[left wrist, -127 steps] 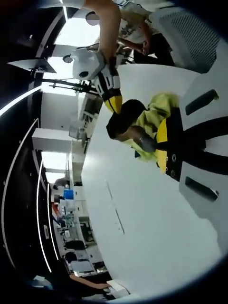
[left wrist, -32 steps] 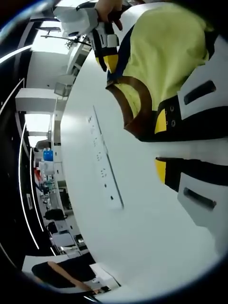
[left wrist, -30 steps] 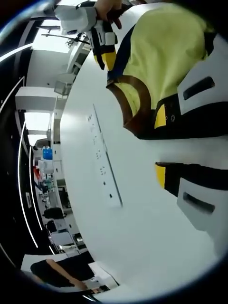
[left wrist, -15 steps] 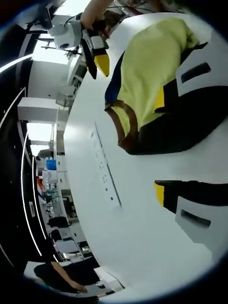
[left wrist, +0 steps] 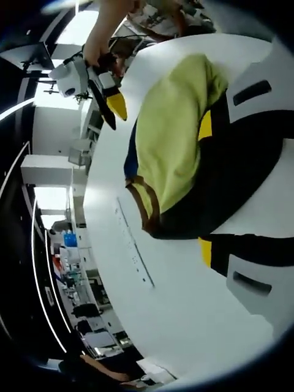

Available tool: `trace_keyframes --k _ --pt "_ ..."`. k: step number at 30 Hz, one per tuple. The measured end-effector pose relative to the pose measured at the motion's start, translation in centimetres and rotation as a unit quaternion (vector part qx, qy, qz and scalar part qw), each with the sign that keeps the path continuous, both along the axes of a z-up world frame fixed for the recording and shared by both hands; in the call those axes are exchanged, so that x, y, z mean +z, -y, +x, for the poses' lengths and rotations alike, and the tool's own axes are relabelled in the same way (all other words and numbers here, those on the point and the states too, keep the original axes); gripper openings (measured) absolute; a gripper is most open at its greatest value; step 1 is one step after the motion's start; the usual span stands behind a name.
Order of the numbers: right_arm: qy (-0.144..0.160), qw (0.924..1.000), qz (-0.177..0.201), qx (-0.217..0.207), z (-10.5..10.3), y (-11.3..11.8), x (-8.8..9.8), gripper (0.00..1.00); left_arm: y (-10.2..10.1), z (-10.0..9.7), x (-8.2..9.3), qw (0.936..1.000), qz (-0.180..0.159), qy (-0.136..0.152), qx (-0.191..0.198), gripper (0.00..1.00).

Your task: Fold the garment on the visible template until the final outline fits inside the template.

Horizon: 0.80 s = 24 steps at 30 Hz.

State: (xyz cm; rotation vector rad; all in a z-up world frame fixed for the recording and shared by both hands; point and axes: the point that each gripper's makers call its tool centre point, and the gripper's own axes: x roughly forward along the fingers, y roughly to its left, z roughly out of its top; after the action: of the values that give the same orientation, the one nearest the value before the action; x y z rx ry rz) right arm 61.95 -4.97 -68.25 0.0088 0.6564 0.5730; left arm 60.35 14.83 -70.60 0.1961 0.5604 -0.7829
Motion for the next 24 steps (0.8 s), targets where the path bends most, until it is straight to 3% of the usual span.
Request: trace_keyframes --k 10,14,16,18,24 --pt "-0.026 0.9996 0.005 0.014 -3.3 -0.2 -1.2 0.35 -0.9 -2.1 -0.7 0.9993 -0.010 -0.014 0.032 0.49" --pt "-0.036 0.9992 0.011 0.012 -3.8 -0.5 -1.7 0.27 -1.4 -2.7 -2.0 0.9988 0.011 -0.026 0.041 0.44" --pt "-0.039 0.9991 0.010 0.012 -4.0 -0.6 -1.9 0.24 -1.5 -2.9 -2.3 0.9989 0.025 -0.013 0.037 0.39" --pt "-0.044 0.9989 0.011 0.013 -4.3 -0.8 -2.2 0.21 -1.4 -3.3 -2.8 0.9987 0.028 -0.020 0.038 0.34" --pt "-0.056 0.9981 0.027 0.003 -4.4 -1.2 -2.6 0.10 -1.2 -4.0 -4.1 0.9979 0.030 -0.036 0.046 0.30"
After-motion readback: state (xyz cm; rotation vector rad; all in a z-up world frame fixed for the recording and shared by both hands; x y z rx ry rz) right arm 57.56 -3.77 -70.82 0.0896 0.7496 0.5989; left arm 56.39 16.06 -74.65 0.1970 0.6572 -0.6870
